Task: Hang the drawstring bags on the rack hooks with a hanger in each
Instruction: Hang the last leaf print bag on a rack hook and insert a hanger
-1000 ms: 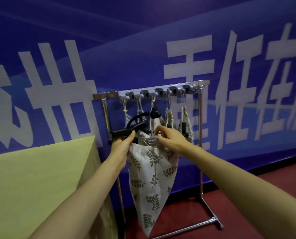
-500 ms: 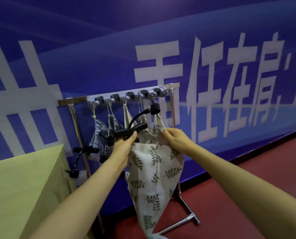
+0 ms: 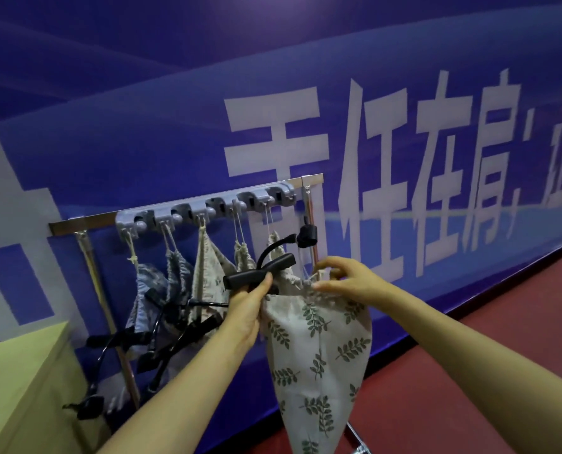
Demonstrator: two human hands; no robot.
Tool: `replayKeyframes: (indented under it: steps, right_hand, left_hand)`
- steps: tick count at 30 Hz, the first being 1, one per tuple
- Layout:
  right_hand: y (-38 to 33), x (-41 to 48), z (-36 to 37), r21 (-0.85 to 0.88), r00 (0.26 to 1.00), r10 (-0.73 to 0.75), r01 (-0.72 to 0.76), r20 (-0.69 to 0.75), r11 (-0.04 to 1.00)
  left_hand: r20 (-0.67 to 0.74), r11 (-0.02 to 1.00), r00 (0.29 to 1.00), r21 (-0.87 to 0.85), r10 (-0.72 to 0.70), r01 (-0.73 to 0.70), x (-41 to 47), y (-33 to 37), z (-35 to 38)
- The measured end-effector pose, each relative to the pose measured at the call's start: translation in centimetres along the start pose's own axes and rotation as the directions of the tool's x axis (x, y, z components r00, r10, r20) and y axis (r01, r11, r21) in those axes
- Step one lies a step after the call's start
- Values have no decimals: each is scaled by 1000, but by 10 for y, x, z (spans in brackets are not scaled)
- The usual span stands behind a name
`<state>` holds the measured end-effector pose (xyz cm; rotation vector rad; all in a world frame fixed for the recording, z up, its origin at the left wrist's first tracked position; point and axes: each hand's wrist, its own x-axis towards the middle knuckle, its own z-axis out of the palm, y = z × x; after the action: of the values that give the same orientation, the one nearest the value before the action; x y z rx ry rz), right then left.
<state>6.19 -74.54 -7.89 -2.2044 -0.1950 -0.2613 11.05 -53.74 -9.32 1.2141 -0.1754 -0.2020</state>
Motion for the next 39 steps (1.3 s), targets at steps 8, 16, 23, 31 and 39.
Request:
replayKeyframes:
  steps: [8, 16, 23, 31, 39]
  right_hand:
    - [10, 41, -7, 313, 936, 79, 34, -342, 949]
    - [-4, 124, -36, 710, 789, 462, -46, -405, 702]
    - [-7, 179, -71, 619, 833, 383, -63, -399, 783]
    - [-10, 222, -63, 650, 889, 215, 115, -405, 751]
    - [-6, 236, -48, 143, 947, -60, 110, -316, 984]
  left_hand:
    - [21, 998, 998, -24, -63, 63, 34, -1, 17]
    - [134, 992, 983, 17, -127, 126, 65, -18, 29]
    - [147, 985, 980, -88, -137, 151, 98, -29, 37]
    - [92, 965, 984, -203, -151, 167, 152, -26, 51]
    - [71, 981, 989, -137, -128, 137, 179, -28, 41]
